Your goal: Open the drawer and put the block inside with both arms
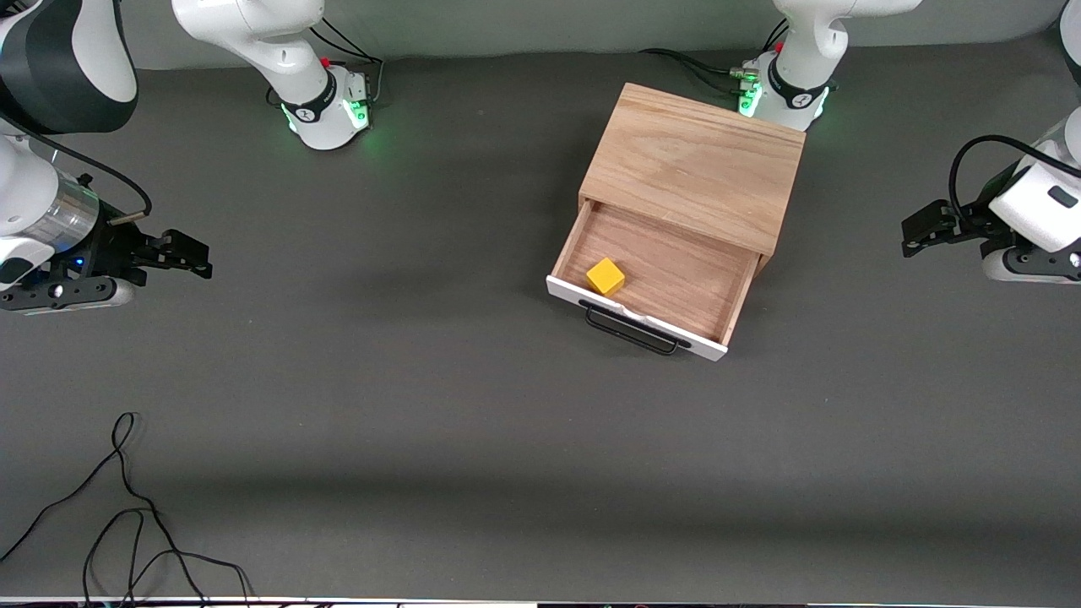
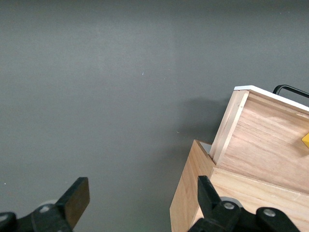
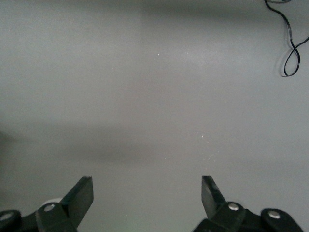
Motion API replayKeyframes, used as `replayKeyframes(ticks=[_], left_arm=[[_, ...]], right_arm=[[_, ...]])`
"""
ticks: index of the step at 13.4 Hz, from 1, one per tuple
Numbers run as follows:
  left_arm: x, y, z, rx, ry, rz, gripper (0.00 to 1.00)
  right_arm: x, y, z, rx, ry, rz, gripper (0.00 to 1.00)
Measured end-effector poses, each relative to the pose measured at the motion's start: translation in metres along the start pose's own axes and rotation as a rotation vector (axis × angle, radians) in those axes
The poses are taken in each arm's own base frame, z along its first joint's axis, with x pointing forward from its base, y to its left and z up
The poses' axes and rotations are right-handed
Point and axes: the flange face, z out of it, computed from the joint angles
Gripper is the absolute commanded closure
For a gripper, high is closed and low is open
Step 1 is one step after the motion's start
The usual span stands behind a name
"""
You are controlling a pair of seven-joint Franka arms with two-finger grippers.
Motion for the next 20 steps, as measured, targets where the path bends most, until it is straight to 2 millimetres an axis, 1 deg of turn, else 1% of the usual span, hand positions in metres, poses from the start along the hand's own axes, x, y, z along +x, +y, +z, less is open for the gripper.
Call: replayKeyframes(ticks=[5, 8, 9, 11, 12, 13, 14, 16, 18, 20], left_arm=[[0.000, 0.000, 0.000, 0.000, 0.000, 0.000, 0.00], [0.000, 0.000, 0.000, 0.000, -0.001, 0.000, 0.00], [0.000, 0.000, 0.000, 0.000, -0.001, 0.000, 0.00], [0.000, 0.000, 0.000, 0.000, -0.001, 0.000, 0.00], [0.000, 0.000, 0.000, 0.000, -0.001, 0.000, 0.00], [0.000, 0.000, 0.000, 0.000, -0.001, 0.000, 0.00], [0.000, 0.000, 0.000, 0.000, -0.001, 0.000, 0.00], [0.000, 0.000, 0.000, 0.000, 0.000, 0.000, 0.00], [0.000, 0.000, 0.000, 0.000, -0.001, 0.000, 0.00], [0.000, 0.000, 0.001, 0.000, -0.001, 0.000, 0.00]], right_arm=[[0.000, -0.004, 0.000, 0.000, -0.001, -0.007, 0.01], [-0.001, 0.004, -0.002, 0.000, 0.003, 0.006, 0.01], [-0.002, 0.003, -0.006, 0.000, 0.011, 0.003, 0.01], [-0.005, -0.005, -0.027, -0.002, 0.040, -0.010, 0.01], [-0.009, -0.008, -0.038, -0.002, 0.029, -0.015, 0.01], [-0.014, -0.008, -0.045, -0.001, 0.012, -0.016, 0.01], [-0.015, -0.008, -0.048, -0.001, 0.005, -0.015, 0.01], [-0.014, -0.007, -0.045, -0.001, -0.004, -0.013, 0.01], [-0.009, -0.006, -0.037, -0.001, -0.018, -0.012, 0.01], [-0.004, -0.006, -0.036, -0.001, -0.017, -0.012, 0.01]])
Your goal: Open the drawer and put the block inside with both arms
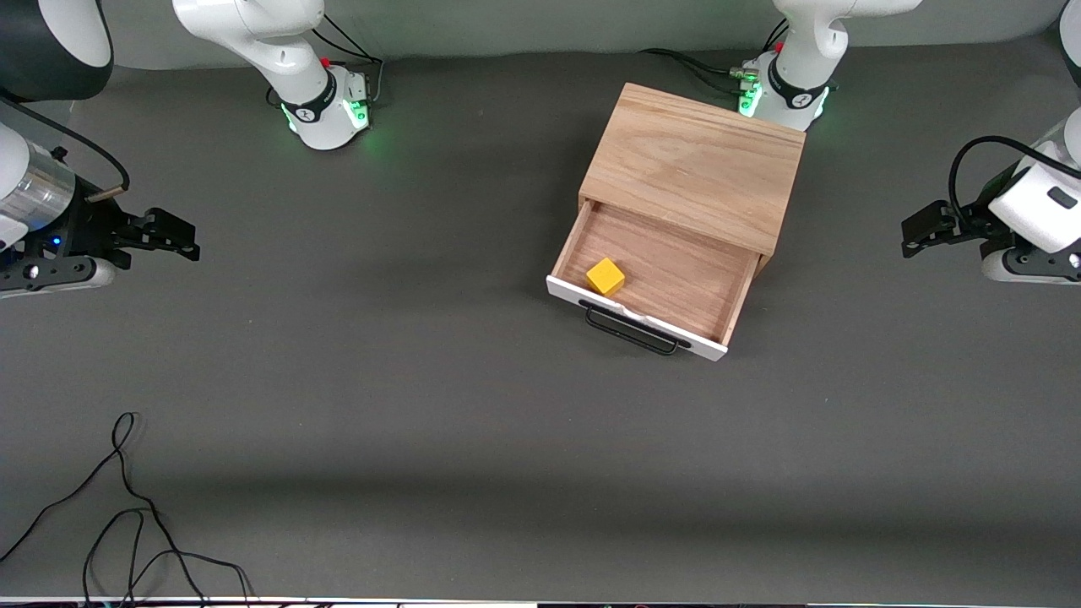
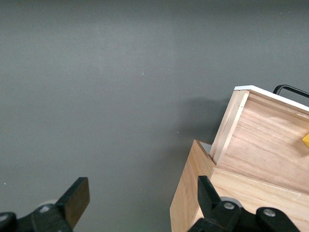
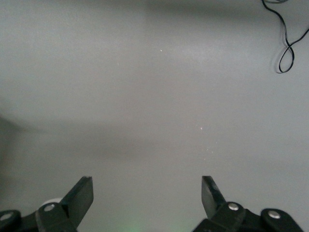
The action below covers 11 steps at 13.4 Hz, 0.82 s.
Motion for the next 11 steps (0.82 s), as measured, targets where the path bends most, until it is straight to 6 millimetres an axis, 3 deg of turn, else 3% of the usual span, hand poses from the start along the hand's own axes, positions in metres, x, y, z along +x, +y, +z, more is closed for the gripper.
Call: replayKeyframes(ticks=[11], left_arm=[[0.0001, 0.0000, 0.0001, 0.000, 0.000, 0.000, 0.00]], right_arm=[[0.0034, -0.0012, -0.0036, 0.000, 0.009, -0.002, 0.01]])
